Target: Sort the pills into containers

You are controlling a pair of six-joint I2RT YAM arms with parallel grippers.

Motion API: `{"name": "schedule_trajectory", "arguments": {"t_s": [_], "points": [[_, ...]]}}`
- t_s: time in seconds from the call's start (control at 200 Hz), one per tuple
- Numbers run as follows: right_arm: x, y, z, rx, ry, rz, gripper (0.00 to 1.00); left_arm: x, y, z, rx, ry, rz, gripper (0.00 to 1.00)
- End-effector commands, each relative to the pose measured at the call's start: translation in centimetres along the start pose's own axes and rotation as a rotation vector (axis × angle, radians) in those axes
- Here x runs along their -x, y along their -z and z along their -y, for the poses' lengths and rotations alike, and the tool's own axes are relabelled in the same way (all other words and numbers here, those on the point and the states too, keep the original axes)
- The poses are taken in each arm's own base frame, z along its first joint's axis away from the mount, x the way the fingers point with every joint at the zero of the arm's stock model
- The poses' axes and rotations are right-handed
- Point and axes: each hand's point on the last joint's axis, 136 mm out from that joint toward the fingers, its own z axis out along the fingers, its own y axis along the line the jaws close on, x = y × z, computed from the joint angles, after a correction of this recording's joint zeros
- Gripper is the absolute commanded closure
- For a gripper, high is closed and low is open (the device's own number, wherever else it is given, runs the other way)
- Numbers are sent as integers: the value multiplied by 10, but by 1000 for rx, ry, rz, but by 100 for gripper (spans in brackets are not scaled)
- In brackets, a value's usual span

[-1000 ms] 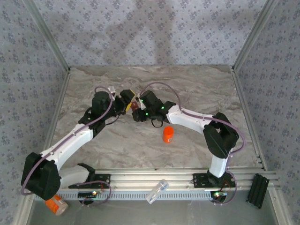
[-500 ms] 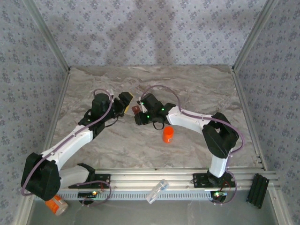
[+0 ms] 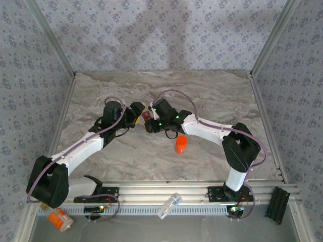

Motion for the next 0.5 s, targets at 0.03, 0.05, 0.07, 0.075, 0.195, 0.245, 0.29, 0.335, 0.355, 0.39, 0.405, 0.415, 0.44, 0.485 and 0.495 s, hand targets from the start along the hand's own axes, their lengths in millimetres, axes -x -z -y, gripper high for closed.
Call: {"name": "schedule_trajectory", "arguments": {"t_s": [0.03,0.05,0.07,0.075,0.195,0.245,0.29,0.335,0.355,0.39,0.405,0.415,0.44,0.485,0.495], "points": [[5,10,-11,24,13,15,71,1,-1,12,-46,0,-7,28],[5,9,-11,25,14,15,71,1,-1,11,-44,1,-8,28],[4,9,-12,27,15,13,71,1,-2,11,-44,2,-8,28],[4,9,-12,27,14,13,71,1,-2,11,-43,2,-10,28],[3,7,-14,32,17,9,71,0,-3,14,-54,7,-13,28],[3,6,-14,33,16,8,71,0,-3,15,-59,9,-14,28],[3,6,-15,34,17,9,71,-1,-3,16,-62,11,-16,28],[3,5,-15,34,17,6,71,-1,-3,17,-65,12,-17,28],[3,5,-15,35,18,6,71,-1,-3,17,-67,12,-17,28],[3,4,-16,37,18,5,71,-2,-3,19,-70,9,-19,28],[3,4,-16,36,17,5,71,-1,-3,19,-69,9,-16,28],[3,4,-16,37,17,5,71,-1,-3,19,-70,9,-16,28],[3,4,-16,38,17,5,71,-2,-3,19,-69,9,-17,28],[3,4,-16,37,16,4,71,-2,-3,17,-66,10,-16,28],[3,4,-16,38,16,4,71,-1,-3,18,-68,9,-15,28]]}}
